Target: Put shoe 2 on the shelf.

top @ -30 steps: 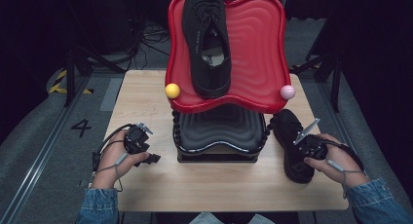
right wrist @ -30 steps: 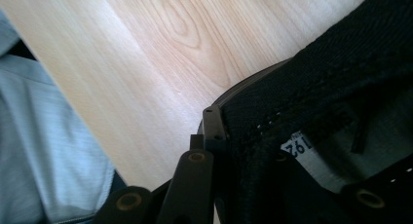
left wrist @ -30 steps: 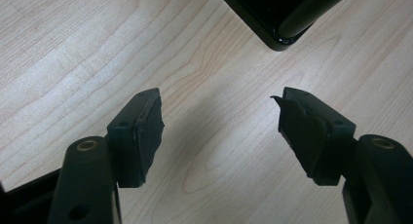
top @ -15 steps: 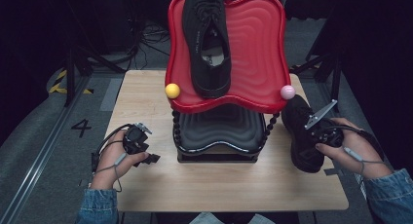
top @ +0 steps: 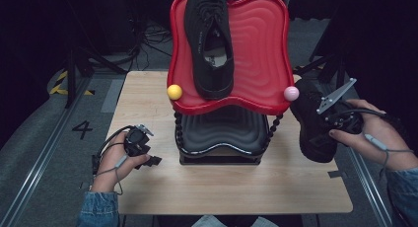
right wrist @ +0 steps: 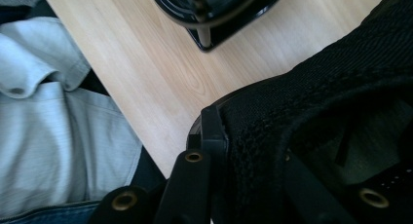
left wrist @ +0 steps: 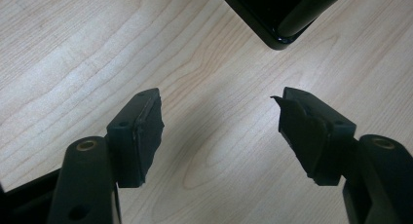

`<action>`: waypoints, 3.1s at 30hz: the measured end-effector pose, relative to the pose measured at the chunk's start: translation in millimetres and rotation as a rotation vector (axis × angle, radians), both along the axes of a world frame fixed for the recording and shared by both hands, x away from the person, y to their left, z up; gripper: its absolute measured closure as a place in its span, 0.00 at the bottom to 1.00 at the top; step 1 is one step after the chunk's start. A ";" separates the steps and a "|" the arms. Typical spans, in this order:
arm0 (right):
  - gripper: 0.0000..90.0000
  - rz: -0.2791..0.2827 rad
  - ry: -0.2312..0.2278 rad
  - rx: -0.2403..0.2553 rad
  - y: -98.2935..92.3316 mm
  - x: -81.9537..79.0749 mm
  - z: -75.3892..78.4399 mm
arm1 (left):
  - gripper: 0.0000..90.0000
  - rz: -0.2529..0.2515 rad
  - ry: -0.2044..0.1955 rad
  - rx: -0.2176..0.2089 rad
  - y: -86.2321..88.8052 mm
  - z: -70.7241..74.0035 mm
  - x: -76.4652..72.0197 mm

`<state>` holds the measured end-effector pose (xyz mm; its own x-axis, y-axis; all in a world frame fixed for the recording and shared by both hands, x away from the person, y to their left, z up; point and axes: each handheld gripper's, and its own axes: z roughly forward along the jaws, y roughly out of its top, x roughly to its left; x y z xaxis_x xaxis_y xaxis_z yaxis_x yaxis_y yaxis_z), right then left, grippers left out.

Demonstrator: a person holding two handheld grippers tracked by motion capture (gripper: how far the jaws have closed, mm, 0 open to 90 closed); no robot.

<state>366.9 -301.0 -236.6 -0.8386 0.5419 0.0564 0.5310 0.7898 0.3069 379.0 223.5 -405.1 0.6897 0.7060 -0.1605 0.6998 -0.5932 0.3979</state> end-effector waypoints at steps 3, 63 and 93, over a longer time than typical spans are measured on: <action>0.95 0.004 -0.024 0.004 2.6 -3.7 19.3 | 0.37 0.007 0.001 -0.002 1.6 0.6 -0.6; 0.94 0.105 -0.348 -0.035 105.4 -7.9 193.7 | 0.36 -0.019 0.012 -0.043 4.2 -0.1 3.9; 0.94 0.202 -0.410 -0.066 182.4 7.0 189.1 | 0.35 -0.010 0.020 -0.051 8.8 -2.5 -0.2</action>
